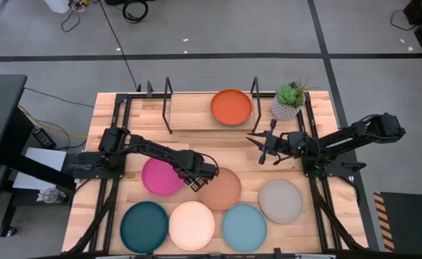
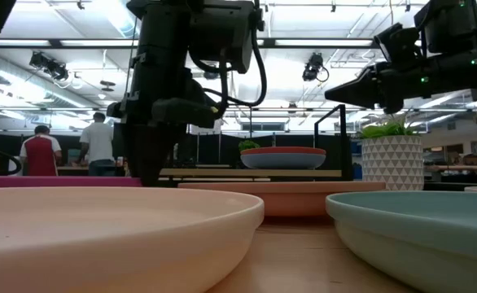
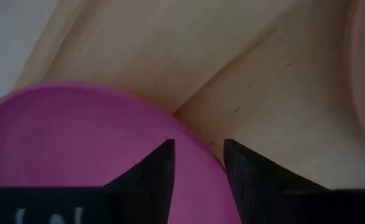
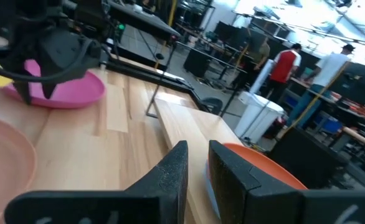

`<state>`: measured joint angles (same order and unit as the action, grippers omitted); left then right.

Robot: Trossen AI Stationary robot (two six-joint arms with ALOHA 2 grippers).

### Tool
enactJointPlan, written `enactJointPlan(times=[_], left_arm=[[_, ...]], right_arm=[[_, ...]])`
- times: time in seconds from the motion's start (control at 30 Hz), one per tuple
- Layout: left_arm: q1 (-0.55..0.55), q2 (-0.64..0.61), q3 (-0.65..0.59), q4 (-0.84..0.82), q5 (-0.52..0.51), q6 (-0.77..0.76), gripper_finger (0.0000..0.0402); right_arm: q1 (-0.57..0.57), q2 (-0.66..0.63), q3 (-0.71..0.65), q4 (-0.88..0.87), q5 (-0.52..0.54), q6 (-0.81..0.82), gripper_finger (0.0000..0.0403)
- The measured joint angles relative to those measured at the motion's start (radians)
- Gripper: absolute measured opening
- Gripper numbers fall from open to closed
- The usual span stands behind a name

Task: Place and stack plates onto a shelf
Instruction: Stack the pink plate on top of the orange plate on the shelf

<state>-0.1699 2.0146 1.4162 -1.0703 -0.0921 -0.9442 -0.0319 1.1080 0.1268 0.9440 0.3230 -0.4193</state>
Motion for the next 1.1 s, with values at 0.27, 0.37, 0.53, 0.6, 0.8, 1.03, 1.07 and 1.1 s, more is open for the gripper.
enactJointPlan(times=[0.27,0.37,0.53,0.6,0.8,1.03,1.07,1.1], left_arm=[[0.005,0.002,0.000,-0.004,0.019,-0.001,0.0047],[0.011,0.002,0.000,-0.002,0.064,0.032,0.0015],[0.012,-0.006,0.001,-0.003,0.184,0.071,0.0012],[0.012,-0.014,0.007,-0.009,0.213,0.115,0.0011],[0.016,-0.068,0.132,-0.032,0.171,0.233,0.0010],[0.021,-0.081,0.326,-0.075,-0.062,0.455,0.0010],[0.026,-0.081,0.344,-0.074,-0.071,0.505,0.0010],[0.032,-0.081,0.360,-0.068,-0.080,0.557,0.0010]], right_arm=[[-0.004,0.000,0.000,-0.002,-0.004,0.003,0.0071],[-0.004,0.001,0.000,-0.003,-0.004,0.004,0.0071],[-0.004,0.003,0.000,-0.021,-0.004,0.020,0.0071],[-0.004,0.003,0.000,-0.023,-0.004,0.023,0.0071],[-0.004,0.003,0.000,-0.048,-0.004,0.062,0.0071],[0.001,0.003,0.000,-0.134,-0.012,0.145,0.0071],[0.003,0.003,0.000,-0.142,-0.012,0.159,0.0071],[0.007,0.003,0.000,-0.151,-0.012,0.173,0.0071]])
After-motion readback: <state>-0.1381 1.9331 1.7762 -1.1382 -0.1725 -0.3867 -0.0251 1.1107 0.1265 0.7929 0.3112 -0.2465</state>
